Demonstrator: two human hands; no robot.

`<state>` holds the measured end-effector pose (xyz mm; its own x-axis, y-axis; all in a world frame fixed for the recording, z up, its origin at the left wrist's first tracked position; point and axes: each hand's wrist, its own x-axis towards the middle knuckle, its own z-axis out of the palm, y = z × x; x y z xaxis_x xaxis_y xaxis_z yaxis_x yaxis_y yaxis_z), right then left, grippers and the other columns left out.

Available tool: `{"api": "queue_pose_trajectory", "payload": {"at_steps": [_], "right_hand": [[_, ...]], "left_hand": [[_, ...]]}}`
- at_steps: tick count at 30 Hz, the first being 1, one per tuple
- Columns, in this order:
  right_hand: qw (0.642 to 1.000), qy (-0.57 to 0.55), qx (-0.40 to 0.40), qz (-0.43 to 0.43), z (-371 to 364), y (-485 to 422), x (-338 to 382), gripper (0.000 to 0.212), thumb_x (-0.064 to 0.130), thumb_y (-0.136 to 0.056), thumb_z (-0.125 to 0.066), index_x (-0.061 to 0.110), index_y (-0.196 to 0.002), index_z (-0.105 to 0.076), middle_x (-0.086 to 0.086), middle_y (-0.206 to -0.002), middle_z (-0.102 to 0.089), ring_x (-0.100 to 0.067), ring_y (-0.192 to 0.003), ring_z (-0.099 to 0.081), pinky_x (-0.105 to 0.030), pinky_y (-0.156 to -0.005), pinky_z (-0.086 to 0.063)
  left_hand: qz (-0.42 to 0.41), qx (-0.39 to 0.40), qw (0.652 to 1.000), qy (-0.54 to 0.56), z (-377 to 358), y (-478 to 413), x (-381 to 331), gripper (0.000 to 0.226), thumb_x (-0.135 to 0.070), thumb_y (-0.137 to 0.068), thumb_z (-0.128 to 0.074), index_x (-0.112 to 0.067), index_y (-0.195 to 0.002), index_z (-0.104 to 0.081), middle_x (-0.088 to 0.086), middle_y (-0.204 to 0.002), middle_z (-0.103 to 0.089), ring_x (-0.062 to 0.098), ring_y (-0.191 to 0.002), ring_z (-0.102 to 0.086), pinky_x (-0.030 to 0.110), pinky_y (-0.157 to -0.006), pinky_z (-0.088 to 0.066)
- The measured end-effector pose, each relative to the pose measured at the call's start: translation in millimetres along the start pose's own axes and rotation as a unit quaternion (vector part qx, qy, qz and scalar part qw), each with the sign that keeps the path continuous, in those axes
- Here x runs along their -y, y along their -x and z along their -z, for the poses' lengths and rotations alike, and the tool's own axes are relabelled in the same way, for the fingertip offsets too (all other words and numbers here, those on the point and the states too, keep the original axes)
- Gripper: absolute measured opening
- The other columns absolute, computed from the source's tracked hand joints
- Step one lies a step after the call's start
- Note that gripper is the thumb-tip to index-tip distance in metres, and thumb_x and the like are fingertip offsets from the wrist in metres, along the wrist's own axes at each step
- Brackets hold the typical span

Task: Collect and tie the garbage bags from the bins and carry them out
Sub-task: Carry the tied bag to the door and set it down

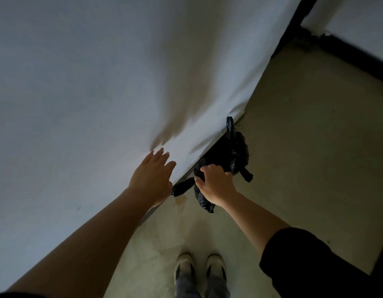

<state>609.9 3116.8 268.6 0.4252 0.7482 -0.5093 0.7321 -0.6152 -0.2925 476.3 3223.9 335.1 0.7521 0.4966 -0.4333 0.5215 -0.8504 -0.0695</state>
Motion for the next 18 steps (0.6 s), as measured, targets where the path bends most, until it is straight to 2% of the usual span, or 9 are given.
{"api": "queue_pose_trajectory", "payload": {"at_steps": [3,7,12,16,18], "right_hand": [[0.998,0.039,-0.004,0.043,27.1,35.5,23.7,0.042,0.040,-0.100,-0.036,0.014,-0.131,-0.048,-0.006,-0.133,-0.050,-0.024,-0.125,-0.042,-0.047,-0.105,-0.030],[0.994,0.044,0.004,0.099,58.9,95.5,59.6,0.041,0.039,-0.100,-0.037,0.014,-0.130,-0.050,-0.007,-0.131,-0.051,-0.026,-0.125,-0.042,-0.047,-0.103,-0.030],[0.973,0.100,0.035,0.206,81.5,172.4,102.2,0.045,0.042,-0.099,-0.038,0.012,-0.132,-0.049,-0.009,-0.133,-0.050,-0.027,-0.127,-0.041,-0.050,-0.104,-0.030],[0.932,0.184,0.058,0.306,93.2,226.8,133.9,0.051,0.044,-0.100,-0.033,0.012,-0.139,-0.041,-0.009,-0.141,-0.044,-0.027,-0.130,-0.038,-0.049,-0.104,-0.031],[0.902,0.230,0.066,0.359,93.3,260.1,156.2,0.052,0.043,-0.100,-0.032,0.012,-0.141,-0.039,-0.008,-0.143,-0.041,-0.026,-0.132,-0.035,-0.048,-0.104,-0.029]], "left_hand": [[0.090,-0.004,0.989,0.117,13.0,46.0,-0.7,0.055,-0.029,-0.096,-0.047,-0.022,-0.148,-0.031,0.004,-0.157,-0.026,0.022,-0.146,-0.017,0.035,-0.118,-0.014],[0.225,0.018,0.953,0.204,28.4,126.6,-1.8,0.050,-0.028,-0.093,-0.049,-0.019,-0.141,-0.042,0.004,-0.143,-0.046,0.023,-0.132,-0.039,0.037,-0.107,-0.035],[0.334,-0.005,0.912,0.240,58.2,218.5,-15.6,0.051,-0.024,-0.092,-0.049,-0.019,-0.142,-0.042,0.005,-0.140,-0.048,0.024,-0.128,-0.043,0.037,-0.101,-0.038],[0.426,-0.020,0.868,0.255,63.1,291.4,-37.7,0.050,-0.025,-0.093,-0.047,-0.020,-0.142,-0.040,0.004,-0.140,-0.047,0.023,-0.127,-0.043,0.037,-0.101,-0.038],[0.479,-0.020,0.835,0.270,61.0,340.9,-52.2,0.049,-0.026,-0.093,-0.046,-0.019,-0.141,-0.041,0.005,-0.137,-0.048,0.023,-0.125,-0.044,0.037,-0.100,-0.039]]}}
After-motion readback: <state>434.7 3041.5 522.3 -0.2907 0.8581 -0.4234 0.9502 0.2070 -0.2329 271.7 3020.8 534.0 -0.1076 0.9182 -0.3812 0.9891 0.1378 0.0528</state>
